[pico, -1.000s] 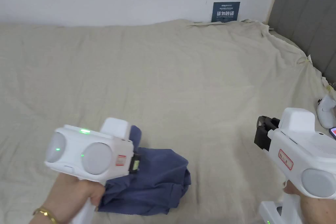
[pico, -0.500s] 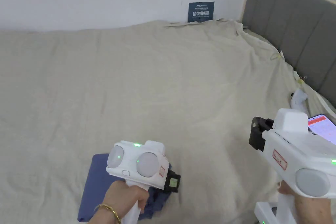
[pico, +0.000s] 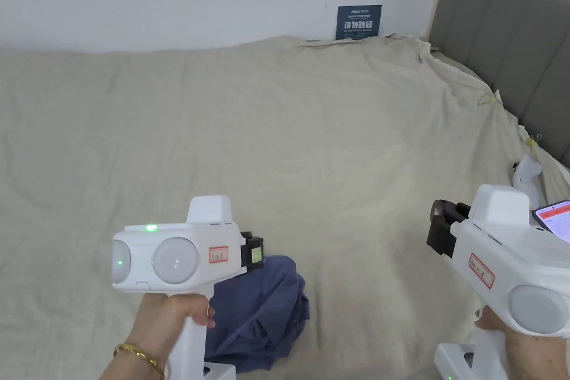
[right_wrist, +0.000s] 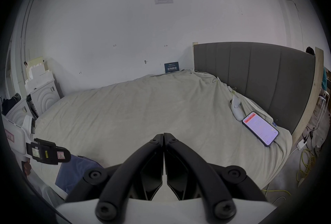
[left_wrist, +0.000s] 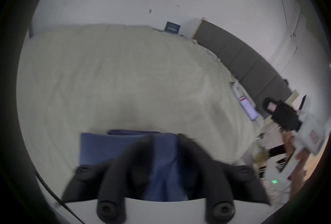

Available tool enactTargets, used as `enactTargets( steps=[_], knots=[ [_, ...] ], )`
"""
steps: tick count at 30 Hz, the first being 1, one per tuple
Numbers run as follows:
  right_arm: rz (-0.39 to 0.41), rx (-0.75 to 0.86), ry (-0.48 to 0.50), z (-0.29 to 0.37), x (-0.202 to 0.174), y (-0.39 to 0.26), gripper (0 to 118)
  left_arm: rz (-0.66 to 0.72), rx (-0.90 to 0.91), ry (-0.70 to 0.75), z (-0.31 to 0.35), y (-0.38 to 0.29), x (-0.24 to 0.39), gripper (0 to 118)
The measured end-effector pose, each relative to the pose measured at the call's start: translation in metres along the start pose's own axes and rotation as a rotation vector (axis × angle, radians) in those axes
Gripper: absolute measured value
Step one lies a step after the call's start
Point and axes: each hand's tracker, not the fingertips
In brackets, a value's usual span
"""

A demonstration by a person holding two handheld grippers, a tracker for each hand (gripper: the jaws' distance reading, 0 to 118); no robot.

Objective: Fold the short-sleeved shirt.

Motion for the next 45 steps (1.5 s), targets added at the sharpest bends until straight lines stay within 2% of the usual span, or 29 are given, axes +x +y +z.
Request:
enactTargets(
  steps=[1,3,11,14,20,25,27,30,32,35,38,42,45],
  knots=[
    [0.002,-0.002,0.004,-0.001,-0.001,-0.001,0,-0.027,0.000,0.031,-0.001,-0.004,0.002,7],
    [0.003,-0.005,0.009,-0.001,-0.003,-0.002,0,-0.051,-0.007,0.057,-0.005,-0.018,0.007,0],
    [-0.005,-0.015,0.007,-0.002,-0.001,-0.005,0,-0.125,-0.051,0.000,-0.029,-0.074,0.044,0],
    [-0.003,-0.021,-0.001,-0.002,0.001,-0.005,0,-0.201,-0.101,0.018,-0.047,-0.088,0.064,0],
    [0.001,-0.017,-0.008,0.001,0.003,0.000,0,-0.198,-0.123,0.070,-0.072,-0.102,0.078,0],
    [-0.004,-0.013,-0.003,0.001,0.002,0.003,0,-0.206,-0.137,0.046,-0.068,-0.096,0.072,0],
    [0.000,-0.014,0.000,0.001,-0.003,0.004,0,-0.170,-0.169,0.024,-0.066,-0.086,0.070,0],
    [0.006,-0.012,0.013,0.001,-0.007,0.006,0,0.017,-0.211,-0.127,-0.051,-0.057,0.056,0],
    [0.012,-0.007,0.020,0.001,-0.011,0.009,0,0.151,-0.158,-0.250,-0.030,-0.031,0.043,0],
    [0.020,0.000,0.030,0.000,-0.016,0.014,0,0.242,-0.028,-0.307,0.000,0.000,0.024,0],
    [0.021,0.011,0.046,0.002,-0.022,0.018,0,0.222,0.126,-0.218,0.027,0.018,0.003,0],
    [0.027,0.028,0.075,0.004,-0.035,0.022,0,0.092,0.301,0.066,0.047,0.013,-0.023,0],
    [0.037,0.041,0.103,0.005,-0.046,0.025,0,0.064,0.399,0.196,0.058,-0.001,-0.037,0]
  ],
)
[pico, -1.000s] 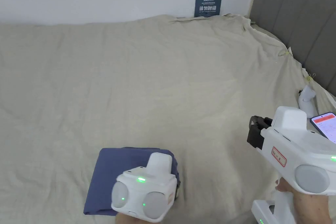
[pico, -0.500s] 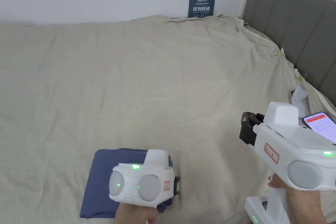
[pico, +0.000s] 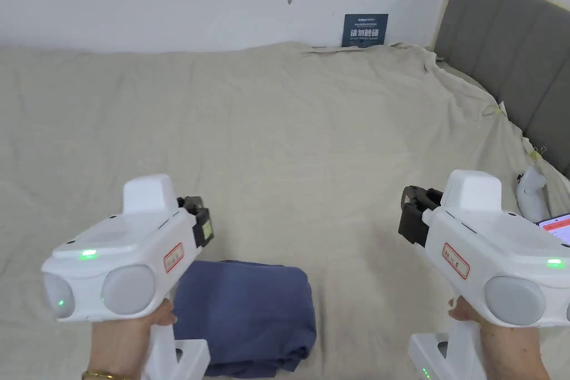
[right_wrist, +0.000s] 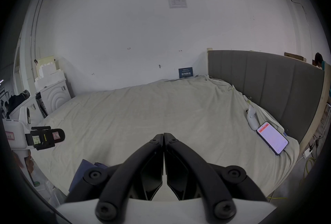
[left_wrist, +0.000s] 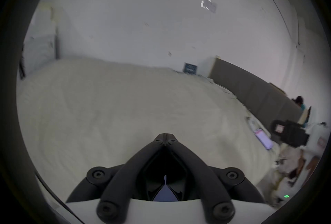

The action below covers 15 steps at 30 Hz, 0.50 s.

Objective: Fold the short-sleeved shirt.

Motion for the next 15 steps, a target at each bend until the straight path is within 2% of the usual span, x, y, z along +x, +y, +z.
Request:
enactTargets(
  steps=[6,15],
  knots=[
    [0.023,0.039,0.059,0.000,-0.030,0.002,0,-0.092,0.150,0.170,0.019,-0.015,-0.020,0],
    [0.010,0.035,0.171,-0.017,-0.102,-0.042,0,-0.096,0.164,0.166,0.024,-0.033,-0.032,0]
  ],
)
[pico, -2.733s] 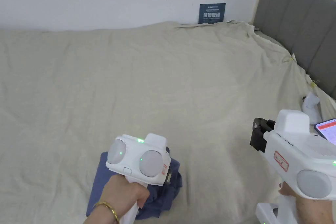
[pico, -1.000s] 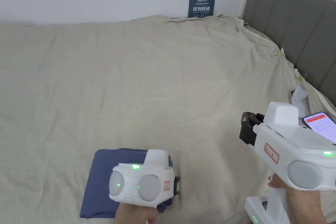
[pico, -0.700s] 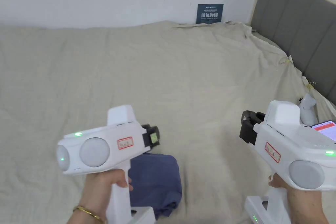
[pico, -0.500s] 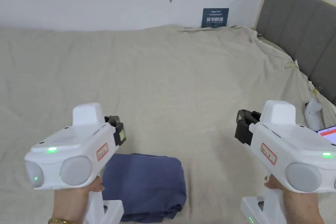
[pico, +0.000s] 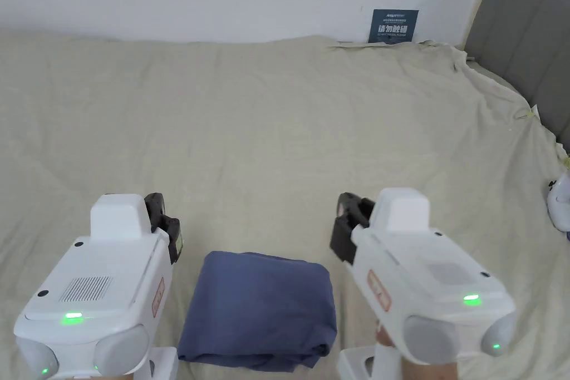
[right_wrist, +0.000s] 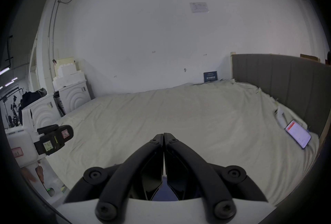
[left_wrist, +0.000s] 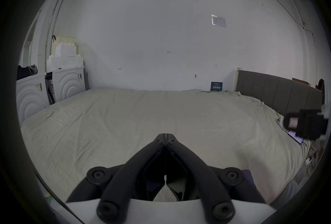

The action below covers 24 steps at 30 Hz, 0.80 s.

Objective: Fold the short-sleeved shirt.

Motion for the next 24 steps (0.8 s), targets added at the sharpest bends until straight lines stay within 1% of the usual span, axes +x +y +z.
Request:
enactTargets(
  steps=[3,4,6,7,8,10,12,21,23,24],
  knots=[
    [-0.003,-0.034,0.016,-0.018,-0.022,-0.031,0,0.003,-0.023,-0.016,0.000,-0.004,-0.001,0],
    [0.001,-0.067,0.024,-0.024,-0.029,-0.041,0,0.005,-0.032,-0.022,-0.001,-0.006,-0.002,0],
    [0.032,-0.127,0.040,-0.038,-0.041,-0.062,0,-0.005,-0.039,-0.031,-0.001,-0.009,-0.003,0],
    [0.039,-0.135,0.042,-0.042,-0.045,-0.071,0,-0.012,-0.041,-0.030,-0.001,-0.011,-0.003,0],
    [0.042,-0.175,0.043,-0.048,-0.048,-0.080,0,-0.019,-0.046,-0.035,-0.001,-0.012,-0.004,0],
    [0.020,-0.205,0.048,-0.056,-0.049,-0.095,0,-0.021,-0.055,-0.037,-0.002,-0.014,-0.005,0],
    [0.036,-0.241,0.027,-0.063,-0.052,-0.107,0,-0.016,-0.059,-0.033,-0.003,-0.017,-0.007,0],
    [0.060,-0.295,0.017,-0.076,-0.052,-0.130,0,-0.015,-0.104,-0.034,-0.011,-0.026,-0.012,0],
    [0.063,-0.290,0.017,-0.076,-0.052,-0.130,0,0.007,-0.120,-0.040,-0.015,-0.024,-0.016,0],
    [0.064,-0.290,0.018,-0.076,-0.052,-0.129,0,0.048,-0.156,-0.065,-0.019,-0.022,-0.020,1]
  ],
)
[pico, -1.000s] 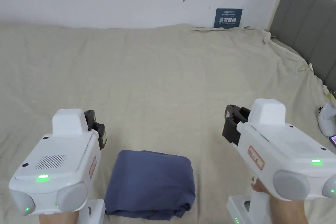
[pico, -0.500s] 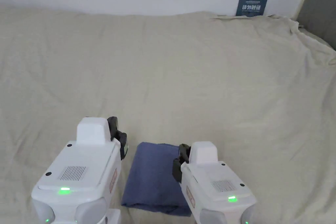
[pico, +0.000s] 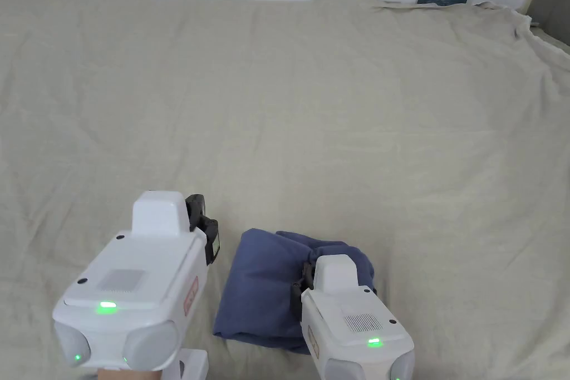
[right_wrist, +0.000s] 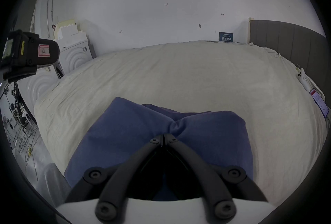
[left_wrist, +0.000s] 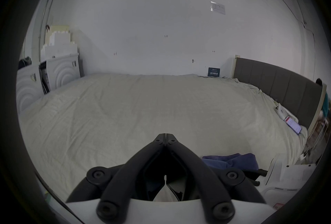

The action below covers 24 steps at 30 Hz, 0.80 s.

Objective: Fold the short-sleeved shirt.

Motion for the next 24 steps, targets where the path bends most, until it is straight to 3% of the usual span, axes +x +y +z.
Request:
enactTargets(
  steps=[4,5,6,7,8,11,16,22,24],
  knots=[
    [-0.036,-0.010,0.019,0.001,0.006,0.002,0,0.159,-0.138,-0.111,-0.020,0.017,-0.028,53],
    [-0.038,-0.012,0.021,0.002,0.006,0.002,0,0.225,-0.193,-0.164,-0.028,0.021,-0.038,53],
    [-0.036,-0.014,0.021,0.002,0.005,0.002,0,0.306,-0.270,-0.246,-0.038,0.024,-0.050,89],
    [-0.030,-0.013,0.022,0.002,0.005,0.002,0,0.366,-0.337,-0.345,-0.047,0.026,-0.062,111],
    [-0.021,-0.013,0.022,0.002,0.005,0.002,0,0.426,-0.388,-0.440,-0.054,0.027,-0.071,118],
    [-0.010,-0.014,0.022,0.002,0.004,0.003,0,0.502,-0.569,-0.588,-0.074,0.025,-0.088,118],
    [-0.022,-0.013,0.027,0.003,0.006,0.002,0,0.473,-0.784,-0.695,-0.094,0.008,-0.084,118],
    [-0.016,-0.014,0.028,0.002,0.005,0.002,0,0.475,-0.931,-0.736,-0.115,-0.011,-0.072,118],
    [-0.018,-0.014,0.027,0.002,0.005,0.002,0,0.462,-0.962,-0.735,-0.122,-0.018,-0.069,110]
  ],
)
